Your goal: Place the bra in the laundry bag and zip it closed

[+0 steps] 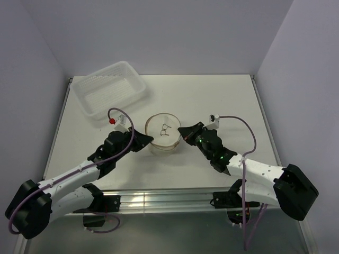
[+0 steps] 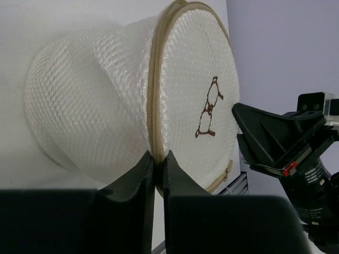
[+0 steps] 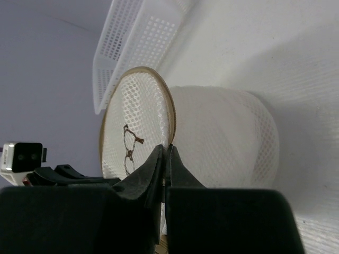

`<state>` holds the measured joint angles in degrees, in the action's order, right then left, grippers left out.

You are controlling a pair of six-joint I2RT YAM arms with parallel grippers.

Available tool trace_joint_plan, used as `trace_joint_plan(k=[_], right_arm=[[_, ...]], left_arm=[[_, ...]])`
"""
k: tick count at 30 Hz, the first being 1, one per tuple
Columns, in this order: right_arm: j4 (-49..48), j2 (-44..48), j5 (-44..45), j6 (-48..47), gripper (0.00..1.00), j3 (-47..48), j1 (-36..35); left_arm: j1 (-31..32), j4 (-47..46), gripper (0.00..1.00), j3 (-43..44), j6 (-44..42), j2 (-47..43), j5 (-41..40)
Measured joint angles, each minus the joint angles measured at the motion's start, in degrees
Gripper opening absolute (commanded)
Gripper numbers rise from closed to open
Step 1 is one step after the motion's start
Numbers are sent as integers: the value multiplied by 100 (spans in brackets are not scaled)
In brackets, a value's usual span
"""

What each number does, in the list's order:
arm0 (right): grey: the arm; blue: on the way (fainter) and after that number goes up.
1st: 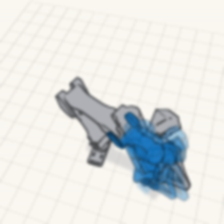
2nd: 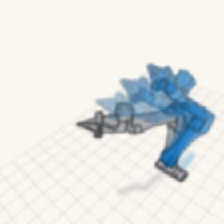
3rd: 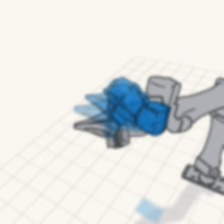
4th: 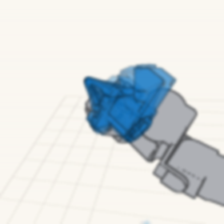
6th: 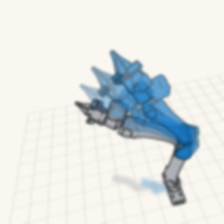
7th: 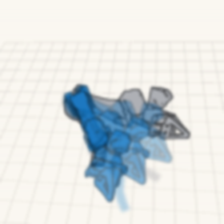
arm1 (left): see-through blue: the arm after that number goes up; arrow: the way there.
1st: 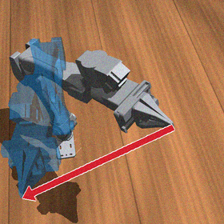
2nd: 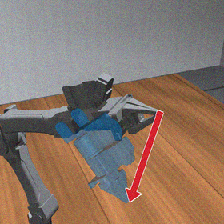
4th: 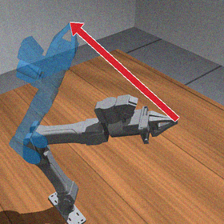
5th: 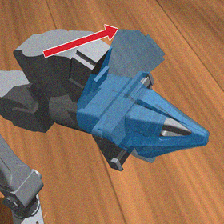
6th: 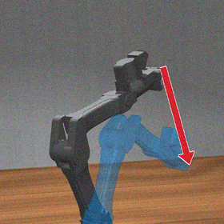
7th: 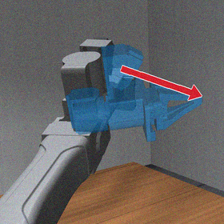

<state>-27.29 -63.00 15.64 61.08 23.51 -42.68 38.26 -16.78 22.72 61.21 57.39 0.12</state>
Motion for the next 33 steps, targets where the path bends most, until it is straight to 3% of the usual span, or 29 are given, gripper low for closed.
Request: trace_joint_plan(k=[2,4,5,6,8,13,22,27,31,33], right_arm=[[72,142,59,-7,6,-118,-46],[157,315,85,-31,26,-221,-52],[212,413,83,-66,60,-254,-55],[330,522,76,-120,74,-267,-57],[584,761,13,-260,90,-267,-70],[750,1080,-258,-326,91,-393,-68],[540,918,-944,-240,90,-619,17],[236,527,-1095,24,81,-619,264],[-35,243,-1176,221,57,-625,286],[-186,216,-1189,308,50,-629,286]], left_arm=[[2,-2,0,59,-31,28,4],[2,33,0,188,-94,74,13],[-4,72,0,271,-144,105,22],[-26,109,0,380,-210,142,26],[-140,186,0,619,-332,219,179],[-385,94,0,1029,-560,367,671],[-575,-262,0,1008,-745,765,1692],[-597,-533,0,802,-743,678,1915],[-643,-787,0,568,-678,621,2061],[-678,-879,0,483,-632,619,2118]])
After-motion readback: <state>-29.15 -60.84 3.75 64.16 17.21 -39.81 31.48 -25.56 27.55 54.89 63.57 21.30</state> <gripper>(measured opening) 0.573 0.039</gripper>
